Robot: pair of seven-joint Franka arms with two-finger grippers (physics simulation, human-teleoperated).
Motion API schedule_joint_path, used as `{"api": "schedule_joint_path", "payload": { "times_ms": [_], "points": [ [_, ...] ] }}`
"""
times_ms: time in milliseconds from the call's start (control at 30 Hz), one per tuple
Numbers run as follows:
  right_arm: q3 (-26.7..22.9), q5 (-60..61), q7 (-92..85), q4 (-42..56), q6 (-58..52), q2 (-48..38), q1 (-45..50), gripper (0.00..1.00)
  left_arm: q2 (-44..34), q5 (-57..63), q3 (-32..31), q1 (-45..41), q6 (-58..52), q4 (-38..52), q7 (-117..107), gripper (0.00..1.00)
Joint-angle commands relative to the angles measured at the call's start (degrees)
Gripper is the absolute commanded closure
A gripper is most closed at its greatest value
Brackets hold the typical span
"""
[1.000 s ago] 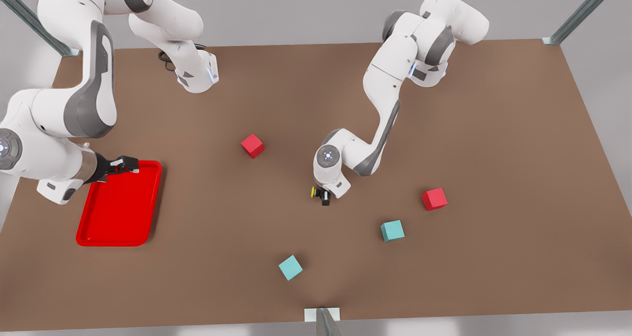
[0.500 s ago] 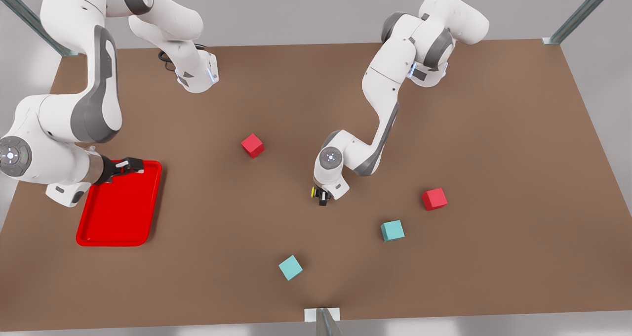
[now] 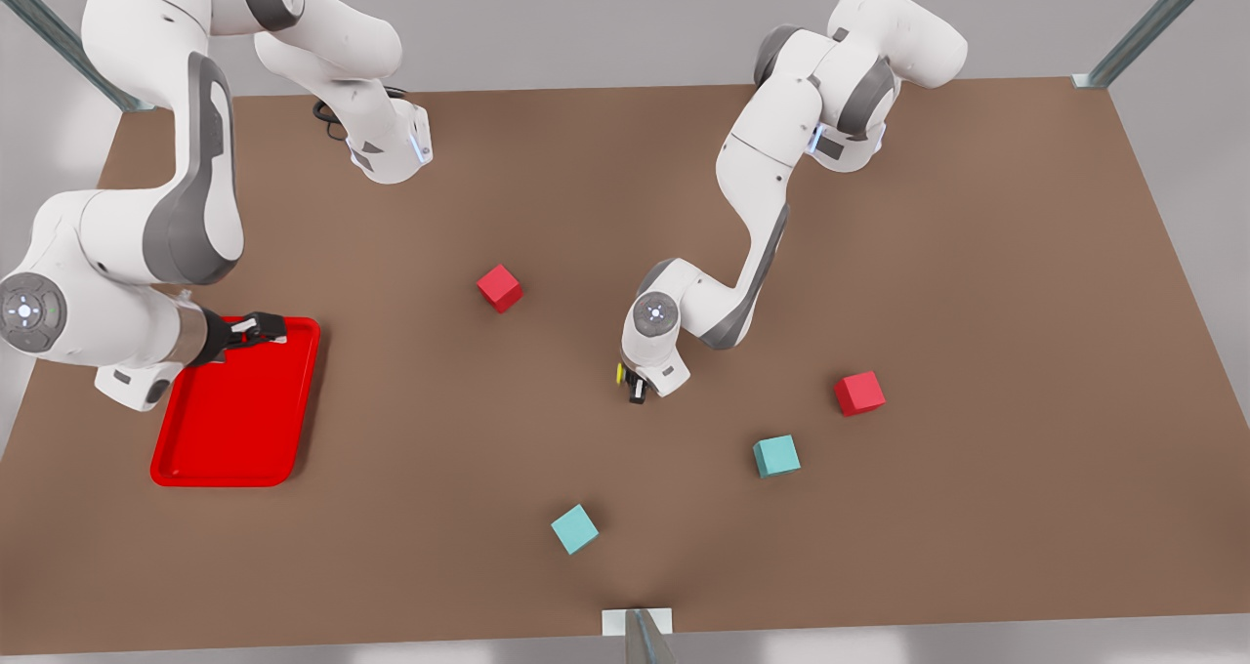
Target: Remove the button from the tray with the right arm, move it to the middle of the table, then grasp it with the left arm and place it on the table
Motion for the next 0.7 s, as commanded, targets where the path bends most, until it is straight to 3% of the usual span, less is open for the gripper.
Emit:
{"api": "schedule_joint_path", "payload": {
  "times_ms": [0,667],
  "points": [
    [0.0,0.1,0.1,0.1,-0.1,0.0,0.1,0.0,-0.1,0.2,0.0,0.0,0.0,0.0,2.5,0.51],
    [0.0,6.2,0.2,4.1,-0.3,0.8,4.9,0.0,-2.0,0.4,0.4,-0.1,-0.8,0.4,2.8,0.52]
  ]
}}
